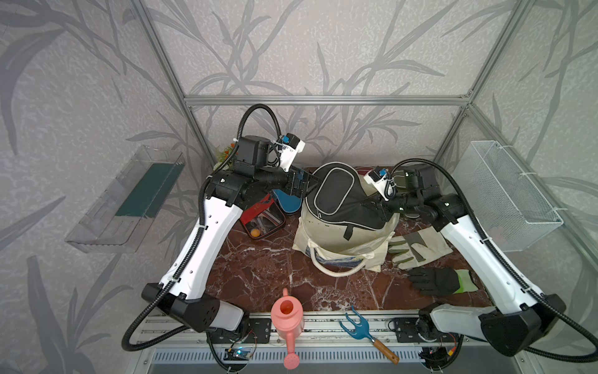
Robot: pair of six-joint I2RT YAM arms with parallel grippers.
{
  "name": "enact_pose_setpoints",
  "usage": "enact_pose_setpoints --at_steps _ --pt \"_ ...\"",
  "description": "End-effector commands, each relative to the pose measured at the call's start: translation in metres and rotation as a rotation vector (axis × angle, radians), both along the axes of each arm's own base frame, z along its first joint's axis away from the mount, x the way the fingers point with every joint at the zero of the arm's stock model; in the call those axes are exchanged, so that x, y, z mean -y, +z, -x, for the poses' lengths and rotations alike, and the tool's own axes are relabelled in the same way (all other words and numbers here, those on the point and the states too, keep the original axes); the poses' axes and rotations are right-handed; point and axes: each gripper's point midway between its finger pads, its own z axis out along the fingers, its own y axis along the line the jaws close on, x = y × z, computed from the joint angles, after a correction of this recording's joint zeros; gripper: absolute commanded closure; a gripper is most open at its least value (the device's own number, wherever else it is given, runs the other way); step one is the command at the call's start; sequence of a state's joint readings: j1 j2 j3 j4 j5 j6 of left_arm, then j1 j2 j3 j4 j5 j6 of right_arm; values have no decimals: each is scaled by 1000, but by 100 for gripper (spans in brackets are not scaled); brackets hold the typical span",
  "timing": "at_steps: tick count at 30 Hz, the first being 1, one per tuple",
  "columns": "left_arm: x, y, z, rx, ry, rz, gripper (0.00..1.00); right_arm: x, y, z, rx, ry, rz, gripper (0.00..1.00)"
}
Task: Remove the ping pong set from the canvas bag
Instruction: Pick up the ping pong set from the canvas bag.
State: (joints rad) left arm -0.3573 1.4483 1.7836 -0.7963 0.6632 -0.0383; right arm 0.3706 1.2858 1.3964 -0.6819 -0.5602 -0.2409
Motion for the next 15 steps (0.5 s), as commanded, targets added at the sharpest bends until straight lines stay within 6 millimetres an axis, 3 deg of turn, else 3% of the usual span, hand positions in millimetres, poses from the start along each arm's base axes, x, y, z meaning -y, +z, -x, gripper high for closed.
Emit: enact_pose_setpoints --at_steps 1,6,11,13,15 --pt "15 -8 3 -47 -109 79 1 -13 64 13 132 102 -160 100" --pt "26 -20 0 -120 -149 130 1 -18 75 14 143 128 -193 100" --pt "38 -15 4 -133 -215 205 1 -19 77 10 139 124 -204 100" --pt "45 -14 9 -137 -256 231 10 -21 76 7 129 120 -214 100" --pt "54 -13 14 -140 -298 248 32 -23 77 6 120 126 -230 100"
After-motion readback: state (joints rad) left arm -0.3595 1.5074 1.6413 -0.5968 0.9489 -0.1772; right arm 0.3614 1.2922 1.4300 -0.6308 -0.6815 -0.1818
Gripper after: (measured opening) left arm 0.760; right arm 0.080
